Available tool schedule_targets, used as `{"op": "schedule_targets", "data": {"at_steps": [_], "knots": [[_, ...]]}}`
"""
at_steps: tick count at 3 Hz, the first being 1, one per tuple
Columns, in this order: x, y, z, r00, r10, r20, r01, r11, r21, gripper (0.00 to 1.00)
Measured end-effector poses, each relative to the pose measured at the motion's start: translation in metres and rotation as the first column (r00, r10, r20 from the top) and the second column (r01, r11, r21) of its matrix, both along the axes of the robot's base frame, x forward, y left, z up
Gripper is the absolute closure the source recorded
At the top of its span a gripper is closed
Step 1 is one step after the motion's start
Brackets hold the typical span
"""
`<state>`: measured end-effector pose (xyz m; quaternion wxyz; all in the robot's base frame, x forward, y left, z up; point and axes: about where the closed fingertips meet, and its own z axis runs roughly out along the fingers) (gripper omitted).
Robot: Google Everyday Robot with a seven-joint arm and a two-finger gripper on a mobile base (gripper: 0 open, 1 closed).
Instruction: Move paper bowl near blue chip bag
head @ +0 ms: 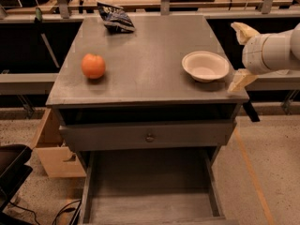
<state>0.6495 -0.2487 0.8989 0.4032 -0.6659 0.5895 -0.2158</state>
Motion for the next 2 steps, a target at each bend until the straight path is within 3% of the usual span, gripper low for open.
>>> {"op": "schedule_targets", "data": {"at_steps": [1,2], "knots": [[0.000,0.000,0.000,1.0000,0.000,0.000,0.000,1.000,0.000,0.00],[0.005,0.014,-0.002,0.9991,0.025,0.033,-0.026,1.000,0.018,0.00]]}}
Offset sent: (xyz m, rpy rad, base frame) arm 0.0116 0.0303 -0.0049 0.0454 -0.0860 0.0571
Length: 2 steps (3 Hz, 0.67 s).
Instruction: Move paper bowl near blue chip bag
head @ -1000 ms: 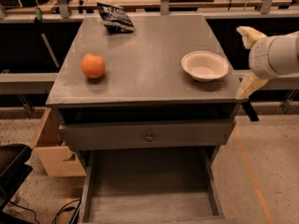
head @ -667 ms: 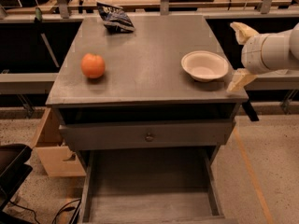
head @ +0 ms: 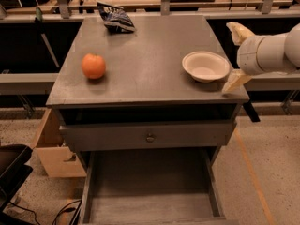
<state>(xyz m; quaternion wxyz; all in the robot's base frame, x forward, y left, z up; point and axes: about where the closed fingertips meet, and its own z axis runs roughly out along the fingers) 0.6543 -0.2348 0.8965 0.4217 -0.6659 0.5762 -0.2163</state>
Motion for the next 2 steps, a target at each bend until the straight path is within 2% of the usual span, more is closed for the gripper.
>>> {"op": "schedule_targets", "data": {"at_steps": [1,2], "knots": [[0.010,0.015,-0.004,0.9990,0.038,0.022,-0.039,0.998,0.039,0.00],[0.016,0.026,-0.007,0.9971,0.066,0.038,-0.069,0.994,0.085,0.19]]}}
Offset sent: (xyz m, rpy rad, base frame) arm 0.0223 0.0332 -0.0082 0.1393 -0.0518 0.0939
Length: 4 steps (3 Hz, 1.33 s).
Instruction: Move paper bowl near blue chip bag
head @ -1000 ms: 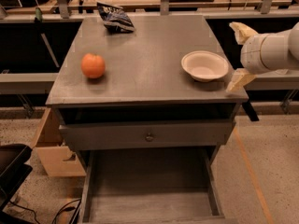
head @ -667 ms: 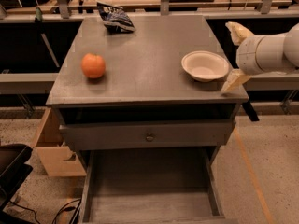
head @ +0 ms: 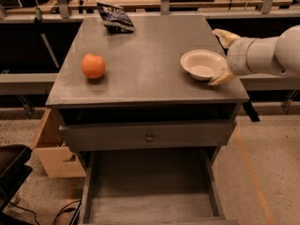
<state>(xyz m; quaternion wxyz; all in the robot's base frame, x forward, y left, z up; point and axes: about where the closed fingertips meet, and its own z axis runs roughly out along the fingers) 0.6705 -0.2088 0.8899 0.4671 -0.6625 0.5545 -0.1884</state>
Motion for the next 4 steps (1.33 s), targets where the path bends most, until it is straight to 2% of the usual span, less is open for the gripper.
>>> {"op": "schedule_targets", "data": {"at_steps": [3,4], "knots": [[0.0005,0.0060,-0.0014,1.0000,0.009,-0.003,-0.009,1.000,-0.001,0.88],[0.0007,0.0079,-0.0019,0.9999,0.012,-0.004,-0.012,1.000,-0.001,1.00]]}}
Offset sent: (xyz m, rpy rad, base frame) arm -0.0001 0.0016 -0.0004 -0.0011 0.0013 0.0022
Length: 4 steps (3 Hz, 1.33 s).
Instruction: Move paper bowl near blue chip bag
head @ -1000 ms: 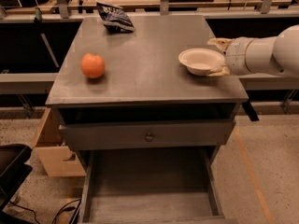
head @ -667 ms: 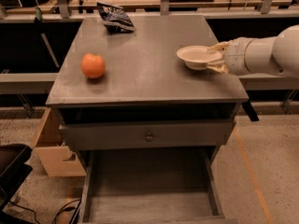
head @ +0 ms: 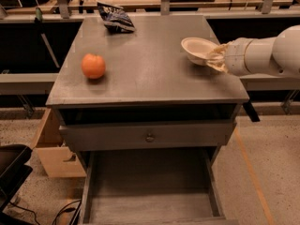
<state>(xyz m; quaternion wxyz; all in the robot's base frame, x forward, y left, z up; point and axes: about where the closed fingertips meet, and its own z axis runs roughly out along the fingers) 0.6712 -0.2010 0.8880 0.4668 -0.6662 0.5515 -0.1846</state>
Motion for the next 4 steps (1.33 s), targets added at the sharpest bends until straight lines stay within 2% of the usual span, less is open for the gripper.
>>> {"op": "schedule_targets", "data": {"at_steps": [1,2,3,4], "knots": [[0.000,0.000,0.000,1.0000,0.000,0.000,0.000,1.000,0.000,1.00],[0.012,0.003,0.001,0.9997,0.017,0.016,-0.017,1.000,-0.019,1.00],[0.045,0.005,0.005,0.9962,0.055,0.067,-0.051,0.997,-0.054,1.00],[0.096,0.006,0.012,0.9866,0.102,0.128,-0.089,0.991,-0.103,1.00]]}}
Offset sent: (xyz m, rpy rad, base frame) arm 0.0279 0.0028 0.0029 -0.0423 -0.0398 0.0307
